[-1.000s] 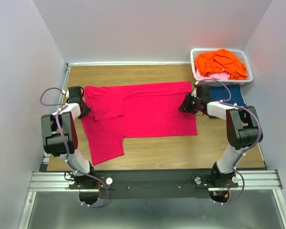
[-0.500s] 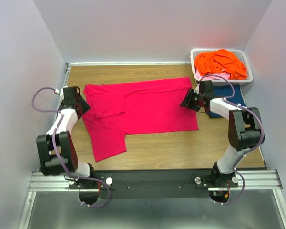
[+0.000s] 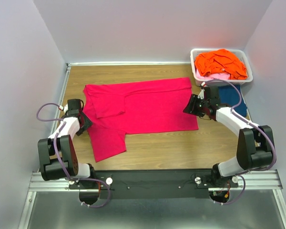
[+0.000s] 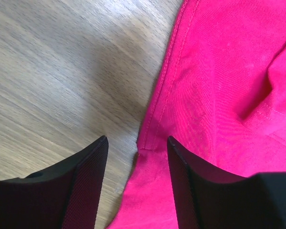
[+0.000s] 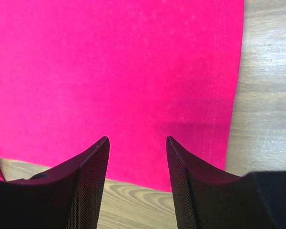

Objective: Fold and stack the t-shirts
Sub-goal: Fold the tshirt

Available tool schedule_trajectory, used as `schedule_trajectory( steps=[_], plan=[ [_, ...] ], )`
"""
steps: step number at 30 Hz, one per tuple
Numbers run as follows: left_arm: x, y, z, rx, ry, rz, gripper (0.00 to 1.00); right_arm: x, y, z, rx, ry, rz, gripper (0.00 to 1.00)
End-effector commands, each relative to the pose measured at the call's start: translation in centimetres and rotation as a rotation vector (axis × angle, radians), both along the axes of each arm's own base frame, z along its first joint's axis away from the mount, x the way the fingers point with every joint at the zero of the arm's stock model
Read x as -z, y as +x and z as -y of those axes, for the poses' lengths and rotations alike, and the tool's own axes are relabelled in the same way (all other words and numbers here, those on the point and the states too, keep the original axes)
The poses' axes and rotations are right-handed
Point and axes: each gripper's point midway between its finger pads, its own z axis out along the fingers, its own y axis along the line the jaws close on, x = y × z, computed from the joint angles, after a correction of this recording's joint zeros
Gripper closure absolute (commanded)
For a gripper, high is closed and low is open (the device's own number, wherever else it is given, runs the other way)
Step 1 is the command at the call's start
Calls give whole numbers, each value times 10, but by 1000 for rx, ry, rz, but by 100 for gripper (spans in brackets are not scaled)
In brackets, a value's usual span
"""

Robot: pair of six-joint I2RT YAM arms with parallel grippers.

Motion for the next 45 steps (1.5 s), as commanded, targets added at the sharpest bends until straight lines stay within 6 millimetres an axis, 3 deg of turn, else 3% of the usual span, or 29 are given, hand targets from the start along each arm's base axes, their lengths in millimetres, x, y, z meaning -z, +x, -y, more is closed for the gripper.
schedule_trajectory(
  steps=[1, 11, 14, 20, 24, 34, 45],
  plan=[
    [0, -4, -10, -21, 43, -27, 41, 2, -9, 5, -1, -35, -8, 42],
    [18, -4, -4, 27, 26, -69, 44, 3, -8, 6, 1, -42, -8, 42],
    [13, 0, -2, 32, 24, -50, 44, 6, -8, 6, -1, -45, -15, 42],
    [-18, 11, -3, 20, 42, 32, 44, 3, -8, 5, -10, -40, -7, 42],
    [-24, 16, 0, 27, 41, 45, 44, 0, -7, 5, -13, -38, 2, 42],
    [6, 8, 8, 58, 23, -39, 44, -1, -8, 5, -15, -41, 6, 42],
    [12, 0, 4, 43, 47, -61, 51, 1, -8, 7, -4, -49, 5, 42]
  ],
)
